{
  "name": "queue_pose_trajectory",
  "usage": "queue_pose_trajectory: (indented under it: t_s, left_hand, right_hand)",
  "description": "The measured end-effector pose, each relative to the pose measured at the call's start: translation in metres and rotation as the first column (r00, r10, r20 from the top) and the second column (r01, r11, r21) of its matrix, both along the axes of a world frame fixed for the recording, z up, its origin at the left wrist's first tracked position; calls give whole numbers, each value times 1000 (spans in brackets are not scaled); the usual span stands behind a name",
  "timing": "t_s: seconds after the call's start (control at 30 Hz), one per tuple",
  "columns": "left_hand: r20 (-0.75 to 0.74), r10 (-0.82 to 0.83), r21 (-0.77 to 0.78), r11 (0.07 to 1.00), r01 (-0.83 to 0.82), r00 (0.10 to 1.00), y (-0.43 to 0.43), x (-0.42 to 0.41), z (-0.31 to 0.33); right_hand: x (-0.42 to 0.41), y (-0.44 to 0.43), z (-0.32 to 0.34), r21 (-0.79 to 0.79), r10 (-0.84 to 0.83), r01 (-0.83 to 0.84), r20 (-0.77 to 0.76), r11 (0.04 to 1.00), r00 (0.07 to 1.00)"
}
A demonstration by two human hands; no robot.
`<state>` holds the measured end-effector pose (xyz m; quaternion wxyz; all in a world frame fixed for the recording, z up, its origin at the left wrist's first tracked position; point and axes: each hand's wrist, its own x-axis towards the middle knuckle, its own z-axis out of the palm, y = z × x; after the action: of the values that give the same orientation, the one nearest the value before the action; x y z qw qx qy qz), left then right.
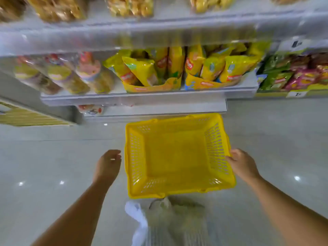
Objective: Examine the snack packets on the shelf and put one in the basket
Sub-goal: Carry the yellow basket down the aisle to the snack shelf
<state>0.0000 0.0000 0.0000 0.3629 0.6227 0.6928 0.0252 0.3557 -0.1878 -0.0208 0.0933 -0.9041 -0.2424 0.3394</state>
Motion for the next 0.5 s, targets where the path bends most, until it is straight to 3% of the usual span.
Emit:
queue_pose_trajectory:
  t_s: [0.13, 0.3, 0.5]
  left_hand:
    - [-72, 48, -92, 994, -54, 996, 9, 10, -81]
    - [-215, 108, -209, 966, -154, 971, 2, 19, -148]
    - [-223, 143, -121, 978, -173, 964, -1, 18, -115]
  right_hand:
    - [16, 3, -64, 26, -25, 23, 89, 999, 996]
    - [17, -6, -117, 15, -211, 211, 60, 977, 976]
    - [15, -20, -80, 48, -258, 253, 139, 966, 956]
